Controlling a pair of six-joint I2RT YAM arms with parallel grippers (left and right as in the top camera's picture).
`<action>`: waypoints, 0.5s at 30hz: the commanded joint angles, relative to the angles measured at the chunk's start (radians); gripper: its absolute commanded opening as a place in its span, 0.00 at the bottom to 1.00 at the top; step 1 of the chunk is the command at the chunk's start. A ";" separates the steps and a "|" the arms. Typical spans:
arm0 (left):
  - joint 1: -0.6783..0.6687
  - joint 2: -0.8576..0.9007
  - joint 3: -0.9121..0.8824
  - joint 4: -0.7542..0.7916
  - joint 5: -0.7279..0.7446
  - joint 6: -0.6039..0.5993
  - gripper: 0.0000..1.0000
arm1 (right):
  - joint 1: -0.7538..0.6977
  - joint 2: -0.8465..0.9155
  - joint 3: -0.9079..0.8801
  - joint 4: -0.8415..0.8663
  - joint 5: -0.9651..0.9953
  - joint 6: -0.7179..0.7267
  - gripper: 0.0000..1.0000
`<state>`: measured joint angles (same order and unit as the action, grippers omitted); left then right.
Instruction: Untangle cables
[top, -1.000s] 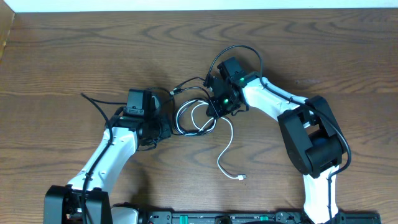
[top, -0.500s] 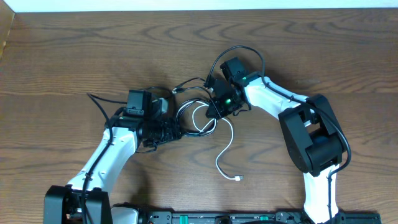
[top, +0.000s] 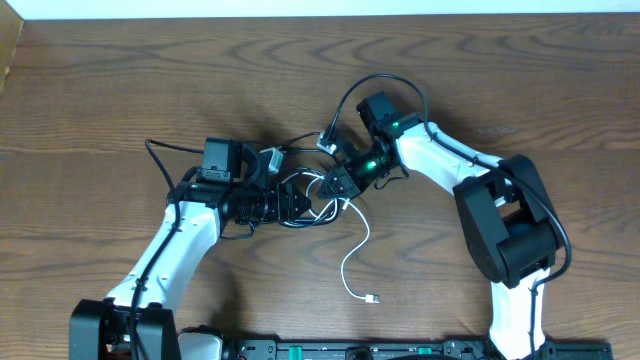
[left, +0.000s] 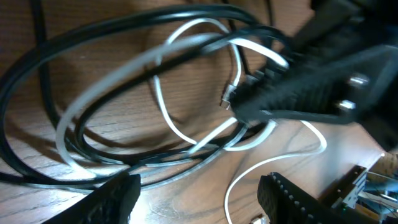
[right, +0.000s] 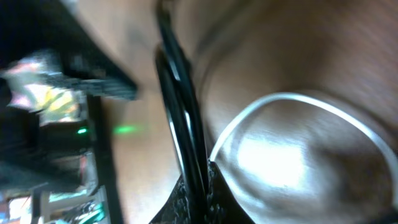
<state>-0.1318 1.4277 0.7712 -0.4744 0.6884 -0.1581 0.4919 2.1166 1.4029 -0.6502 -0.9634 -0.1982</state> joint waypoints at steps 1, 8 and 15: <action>0.003 -0.005 0.019 -0.003 -0.027 0.014 0.66 | -0.002 -0.045 -0.008 -0.008 -0.121 -0.072 0.01; 0.003 -0.005 0.019 0.021 -0.026 -0.084 0.65 | -0.001 -0.045 -0.008 -0.013 -0.229 -0.106 0.01; 0.012 -0.005 0.019 0.175 0.120 -0.238 0.64 | -0.001 -0.045 -0.008 -0.017 -0.227 -0.114 0.01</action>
<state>-0.1307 1.4277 0.7727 -0.3405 0.7132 -0.2981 0.4919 2.1025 1.4029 -0.6651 -1.1332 -0.2817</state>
